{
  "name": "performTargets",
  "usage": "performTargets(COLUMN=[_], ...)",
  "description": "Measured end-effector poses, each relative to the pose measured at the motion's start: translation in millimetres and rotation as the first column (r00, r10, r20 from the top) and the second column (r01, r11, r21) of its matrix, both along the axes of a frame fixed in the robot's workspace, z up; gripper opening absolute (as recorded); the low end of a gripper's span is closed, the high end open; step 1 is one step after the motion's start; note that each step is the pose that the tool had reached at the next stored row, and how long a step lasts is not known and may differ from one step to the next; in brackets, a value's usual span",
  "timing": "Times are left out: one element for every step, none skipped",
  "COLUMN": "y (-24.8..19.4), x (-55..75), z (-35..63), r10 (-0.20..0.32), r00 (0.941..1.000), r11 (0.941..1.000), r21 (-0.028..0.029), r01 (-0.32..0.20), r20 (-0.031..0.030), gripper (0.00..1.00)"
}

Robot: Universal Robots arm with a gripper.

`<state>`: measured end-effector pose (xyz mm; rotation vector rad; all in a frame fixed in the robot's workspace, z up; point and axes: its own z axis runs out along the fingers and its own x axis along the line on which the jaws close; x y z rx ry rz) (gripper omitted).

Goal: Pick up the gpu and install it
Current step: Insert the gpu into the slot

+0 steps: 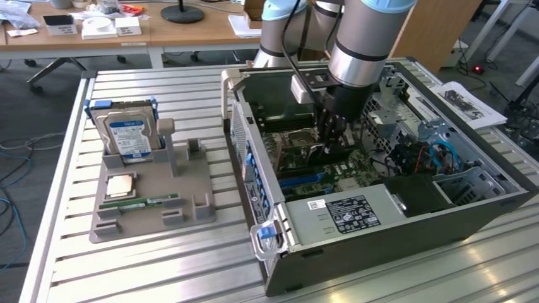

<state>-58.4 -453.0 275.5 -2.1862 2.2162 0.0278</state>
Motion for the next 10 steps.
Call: performTargets(y=[0.0,0.0,0.0,0.0,-0.3,-1.0,-1.9,-2.6,-3.0,-3.1], x=[-0.8,-1.5,-2.2,-2.7,-3.0,-3.0,-3.1,-3.2,-3.4,-3.5], z=[0.0,0.0,0.0,0.0,0.0,0.0,0.0,0.0,0.0,0.0], r10=[0.000,0.000,0.000,0.000,0.000,0.000,0.000,0.000,0.000,0.000], r00=[1.0000,1.0000,1.0000,1.0000,1.0000,1.0000,1.0000,1.0000,1.0000,1.0000], r11=[1.0000,1.0000,1.0000,1.0000,1.0000,1.0000,1.0000,1.0000,1.0000,1.0000], r21=[0.0000,0.0000,0.0000,0.0000,-0.0001,-0.0001,-0.0001,0.0000,0.0000,0.0000], r01=[0.000,0.000,0.000,0.000,0.000,0.000,0.000,0.000,0.000,0.000], r20=[0.0000,0.0000,0.0000,0.0000,-0.0001,-0.0001,-0.0001,-0.0001,-0.0001,0.0000], gripper=[0.27,0.27,0.27,0.27,0.27,0.27,0.27,0.27,0.27,0.27])
